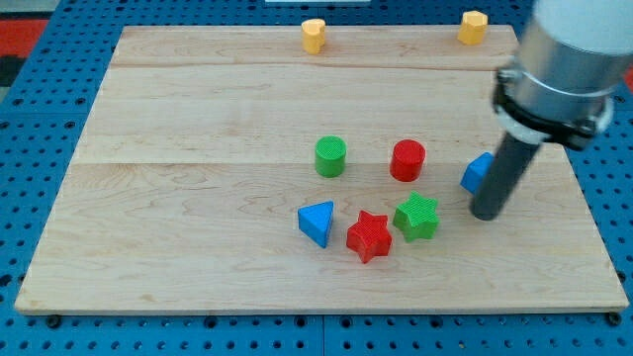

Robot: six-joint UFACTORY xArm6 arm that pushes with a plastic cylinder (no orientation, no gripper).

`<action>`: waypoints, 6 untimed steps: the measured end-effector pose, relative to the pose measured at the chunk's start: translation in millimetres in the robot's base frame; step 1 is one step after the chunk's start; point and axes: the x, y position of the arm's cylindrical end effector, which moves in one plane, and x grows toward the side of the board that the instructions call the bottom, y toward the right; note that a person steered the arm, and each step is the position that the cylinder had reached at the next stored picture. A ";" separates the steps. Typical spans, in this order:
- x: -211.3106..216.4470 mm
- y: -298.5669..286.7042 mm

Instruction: Push the red circle slightly towards the right of the green circle

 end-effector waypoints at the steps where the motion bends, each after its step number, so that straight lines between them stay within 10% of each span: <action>1: -39.8 -11.7; 6: -20.3 -110.9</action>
